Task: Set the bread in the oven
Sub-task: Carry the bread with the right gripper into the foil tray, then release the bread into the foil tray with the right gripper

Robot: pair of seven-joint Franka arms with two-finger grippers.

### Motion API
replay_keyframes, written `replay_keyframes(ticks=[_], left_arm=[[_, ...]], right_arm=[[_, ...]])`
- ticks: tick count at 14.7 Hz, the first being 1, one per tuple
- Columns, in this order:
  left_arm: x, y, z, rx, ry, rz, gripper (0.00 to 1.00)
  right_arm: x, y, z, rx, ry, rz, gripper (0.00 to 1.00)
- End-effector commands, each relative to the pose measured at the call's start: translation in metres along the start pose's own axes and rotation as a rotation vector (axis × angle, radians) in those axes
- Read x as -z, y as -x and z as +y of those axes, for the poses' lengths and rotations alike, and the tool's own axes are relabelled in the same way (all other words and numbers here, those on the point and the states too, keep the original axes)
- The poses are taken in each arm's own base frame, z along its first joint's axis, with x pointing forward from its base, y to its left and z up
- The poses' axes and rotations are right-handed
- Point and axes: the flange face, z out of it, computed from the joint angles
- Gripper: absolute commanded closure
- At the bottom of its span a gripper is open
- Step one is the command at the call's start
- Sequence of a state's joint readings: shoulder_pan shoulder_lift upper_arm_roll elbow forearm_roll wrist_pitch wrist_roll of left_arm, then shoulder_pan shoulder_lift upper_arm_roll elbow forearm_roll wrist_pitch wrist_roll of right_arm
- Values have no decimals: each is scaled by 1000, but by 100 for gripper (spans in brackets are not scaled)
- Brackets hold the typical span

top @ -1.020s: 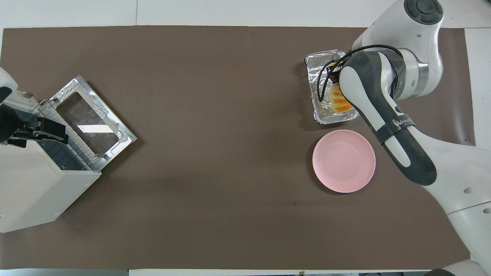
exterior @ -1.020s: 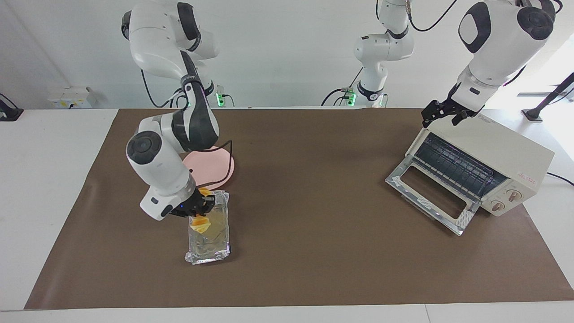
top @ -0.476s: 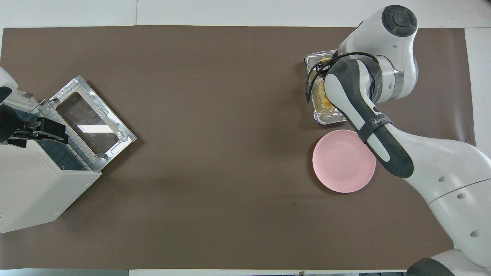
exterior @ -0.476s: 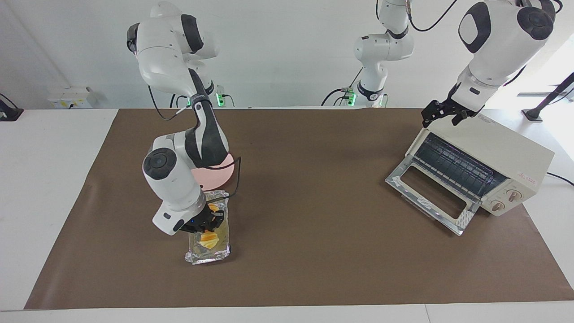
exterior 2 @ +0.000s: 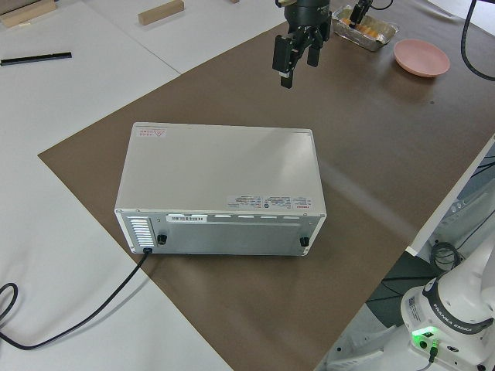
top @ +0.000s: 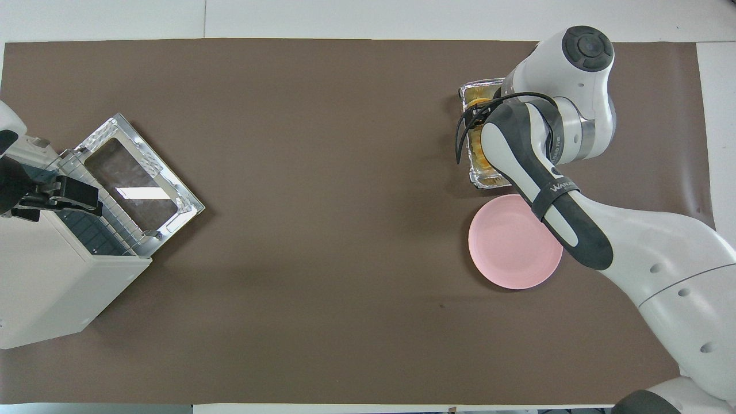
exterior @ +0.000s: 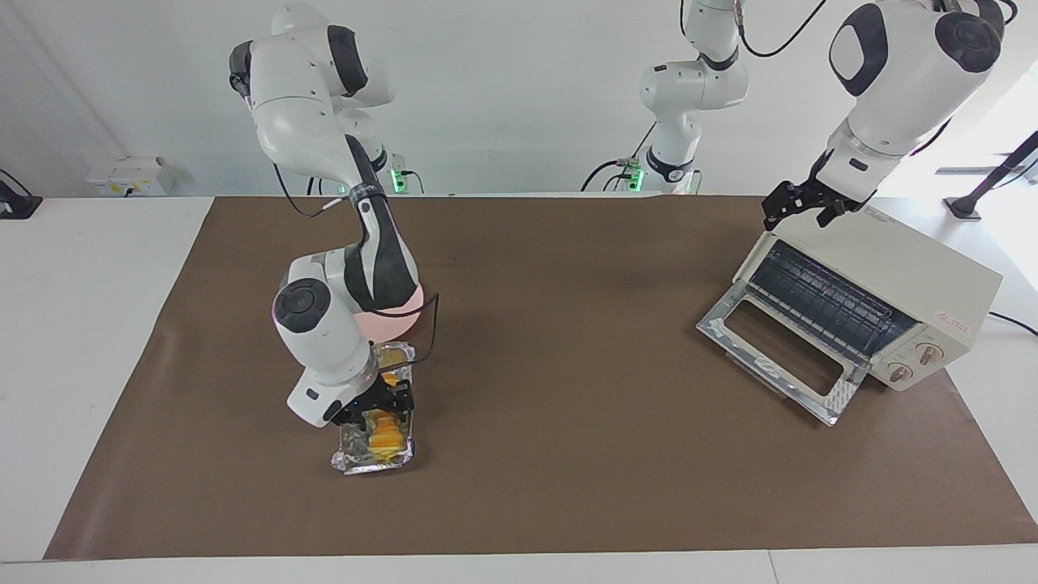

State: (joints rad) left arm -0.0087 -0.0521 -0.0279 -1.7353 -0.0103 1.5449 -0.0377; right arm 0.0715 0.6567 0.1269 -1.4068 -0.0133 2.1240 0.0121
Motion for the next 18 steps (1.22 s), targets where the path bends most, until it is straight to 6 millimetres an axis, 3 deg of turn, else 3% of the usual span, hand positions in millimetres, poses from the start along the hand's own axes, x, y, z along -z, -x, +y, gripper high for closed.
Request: replay_keyframes(ticks=[1, 3, 6, 7, 11, 13, 16, 17, 18], left_arm=[[2, 3, -2, 4, -18, 16, 0], [2, 3, -2, 4, -18, 16, 0], [1, 2, -2, 4, -18, 15, 0], [2, 3, -2, 4, -18, 16, 0], [2, 3, -2, 4, -18, 16, 0], [2, 3, -2, 2, -18, 16, 0], [2, 3, -2, 2, -18, 16, 0], [1, 2, -2, 2, -18, 15, 0], [2, 3, -2, 4, -18, 16, 0]], right_arm=[[25, 3, 8, -13, 16, -56, 0], [37, -2, 11, 9, 30, -55, 0], [38, -7, 34, 82, 83, -7, 0], [35, -5, 46, 75, 89, 4, 0], [2, 12, 46, 80, 87, 4, 0], [-7, 22, 47, 87, 89, 7, 7], [-8, 24, 48, 99, 90, -9, 70], [-7, 23, 48, 115, 90, -10, 88], [-8, 23, 47, 122, 90, -12, 100]])
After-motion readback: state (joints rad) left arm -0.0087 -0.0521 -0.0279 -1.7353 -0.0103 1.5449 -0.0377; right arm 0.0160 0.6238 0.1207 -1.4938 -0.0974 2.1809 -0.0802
